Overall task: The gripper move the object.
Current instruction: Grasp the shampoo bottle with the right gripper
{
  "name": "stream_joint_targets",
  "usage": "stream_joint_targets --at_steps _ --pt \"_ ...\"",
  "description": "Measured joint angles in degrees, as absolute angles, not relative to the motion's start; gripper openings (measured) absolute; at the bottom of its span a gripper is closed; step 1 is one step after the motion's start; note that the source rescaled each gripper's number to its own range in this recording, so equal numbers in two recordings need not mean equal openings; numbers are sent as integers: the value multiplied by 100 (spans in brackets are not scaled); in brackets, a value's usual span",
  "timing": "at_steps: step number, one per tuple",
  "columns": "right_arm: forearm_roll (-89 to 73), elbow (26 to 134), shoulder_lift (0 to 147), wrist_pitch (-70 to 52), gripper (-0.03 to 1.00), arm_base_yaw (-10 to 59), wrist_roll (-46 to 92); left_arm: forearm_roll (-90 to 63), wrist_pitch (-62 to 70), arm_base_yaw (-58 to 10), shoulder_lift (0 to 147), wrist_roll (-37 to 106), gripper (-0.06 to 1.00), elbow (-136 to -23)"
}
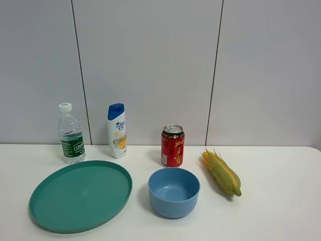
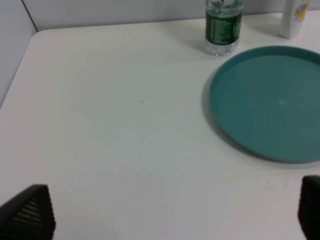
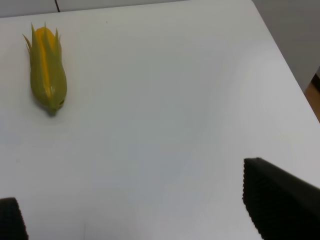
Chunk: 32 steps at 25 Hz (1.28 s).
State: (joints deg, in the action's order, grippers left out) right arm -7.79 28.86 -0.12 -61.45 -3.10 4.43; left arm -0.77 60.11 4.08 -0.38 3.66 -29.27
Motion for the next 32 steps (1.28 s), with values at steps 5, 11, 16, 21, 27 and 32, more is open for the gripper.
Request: stream_joint_targets --at_steps 5,11,16,21,27,32 --pt "-1191 2914 -12 -5965 90 -310 353 -77 6011 408 -38 366 100 -2927" --pt "-1800 3440 773 -4770 88 -310 458 -77 6011 408 -38 366 100 -2927" --pt "-2012 4364 2005 -4944 87 -310 1131 -77 6011 408 -38 366 100 -2927" --pt "-2725 5154 3031 -5010 86 -299 2070 -77 6011 408 -38 366 100 -2927" --pt "-4746 5299 4155 -4982 86 -299 3592 -77 6011 408 -38 366 100 -2927" --pt "-6026 5299 5000 -4966 87 -299 4997 -77 6011 408 -38 366 100 -2927"
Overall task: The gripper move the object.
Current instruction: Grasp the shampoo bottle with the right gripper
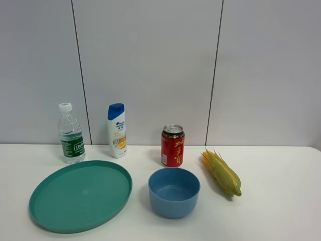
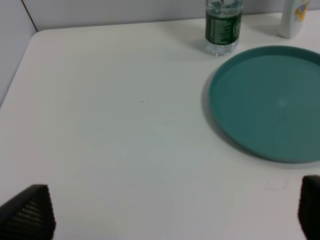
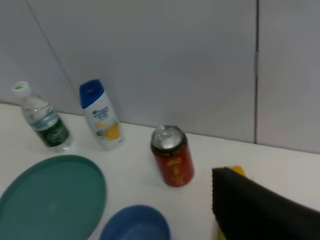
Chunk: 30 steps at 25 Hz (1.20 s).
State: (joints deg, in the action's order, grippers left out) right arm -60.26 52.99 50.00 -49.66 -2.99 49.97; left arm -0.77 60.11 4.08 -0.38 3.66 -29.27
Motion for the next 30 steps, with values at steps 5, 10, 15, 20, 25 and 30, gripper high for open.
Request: stream_joint_targets --at_steps 5,10,15,20,25,30 --pt "-6405 5299 5840 -4909 90 385 5748 -77 6011 408 -38 366 100 -2927" --pt "-6311 5299 6633 -3803 90 2050 5889 -77 6011 408 -38 366 100 -2927" --pt "-5828 5299 7478 -2304 90 3393 5619 -77 6011 408 -38 366 100 -2927" --pt "-5791 5455 8245 -1388 90 3907 5259 -77 6011 408 -38 366 100 -2927" --pt "-5766 5928 8897 -1026 90 3924 5092 -77 6011 408 -38 366 100 -2927" --pt "-5385 6401 9469 -1033 90 3924 5085 -77 6011 408 -38 366 100 -2927"
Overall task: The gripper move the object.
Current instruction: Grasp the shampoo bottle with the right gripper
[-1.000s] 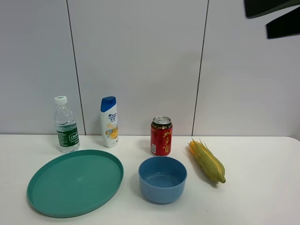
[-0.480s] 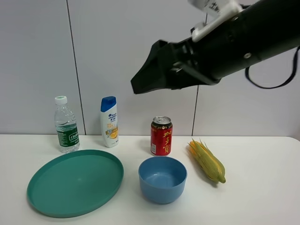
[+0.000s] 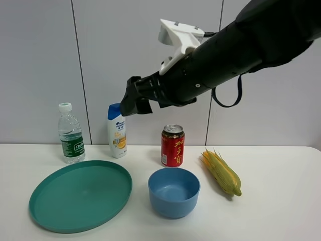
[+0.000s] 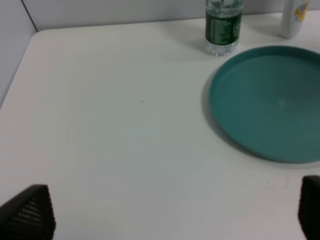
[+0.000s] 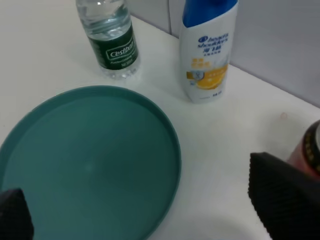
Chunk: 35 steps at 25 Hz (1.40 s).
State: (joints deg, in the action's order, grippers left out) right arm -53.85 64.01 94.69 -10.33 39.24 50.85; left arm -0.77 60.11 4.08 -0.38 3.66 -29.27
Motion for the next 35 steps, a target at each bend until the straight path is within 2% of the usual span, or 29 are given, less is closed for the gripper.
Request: stream_joint_targets --at_steps 7,14,21,31,35 --pt "-4767 7213 10432 -558 90 3924 5085 -77 6011 408 -38 366 100 -2927" --pt "-4317 7232 10820 289 90 3938 5085 -77 6011 408 -38 366 100 -2927" --pt "-4317 7232 11246 1123 100 3966 5027 -77 6011 408 -38 366 100 -2927" --pt "-3942 7232 11578 1630 100 4099 4877 -77 6011 408 -38 366 100 -2927" --pt "-3277 7236 11842 2121 100 4099 4839 -77 6011 408 -38 366 100 -2927"
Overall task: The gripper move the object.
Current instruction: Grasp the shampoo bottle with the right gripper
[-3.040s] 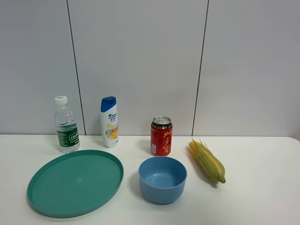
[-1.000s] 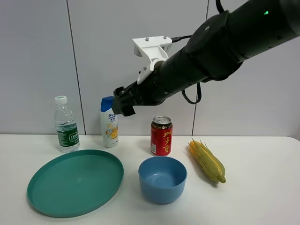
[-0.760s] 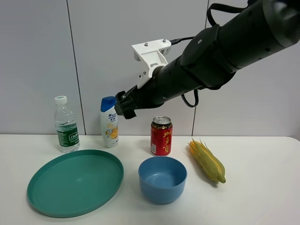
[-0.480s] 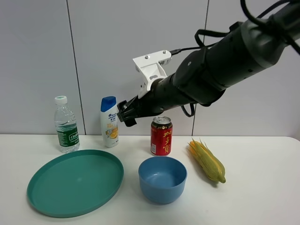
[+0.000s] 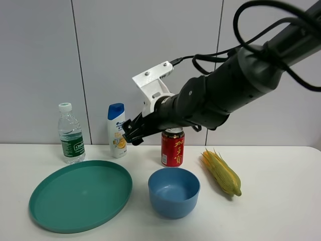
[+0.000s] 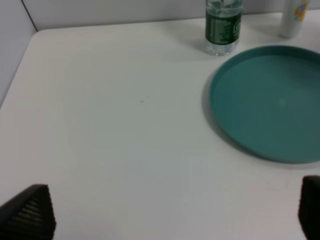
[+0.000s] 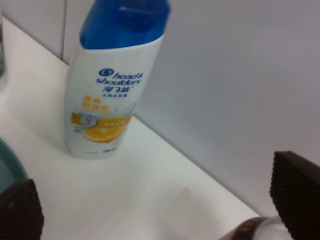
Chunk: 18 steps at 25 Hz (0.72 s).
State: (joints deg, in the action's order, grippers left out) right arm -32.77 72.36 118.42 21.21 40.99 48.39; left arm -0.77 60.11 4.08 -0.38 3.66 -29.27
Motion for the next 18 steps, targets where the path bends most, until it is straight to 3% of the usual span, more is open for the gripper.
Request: stream_joint_targets --at_steps 4,13,18 --pt "-2755 7236 12216 2444 100 4099 4543 -77 6011 408 -38 366 100 -2927" --pt "-1044 7236 12565 3519 100 4099 1776 -77 6011 408 -38 366 100 -2927" --pt "-738 7236 12766 4463 100 4099 1237 -77 6011 408 -38 366 100 -2927"
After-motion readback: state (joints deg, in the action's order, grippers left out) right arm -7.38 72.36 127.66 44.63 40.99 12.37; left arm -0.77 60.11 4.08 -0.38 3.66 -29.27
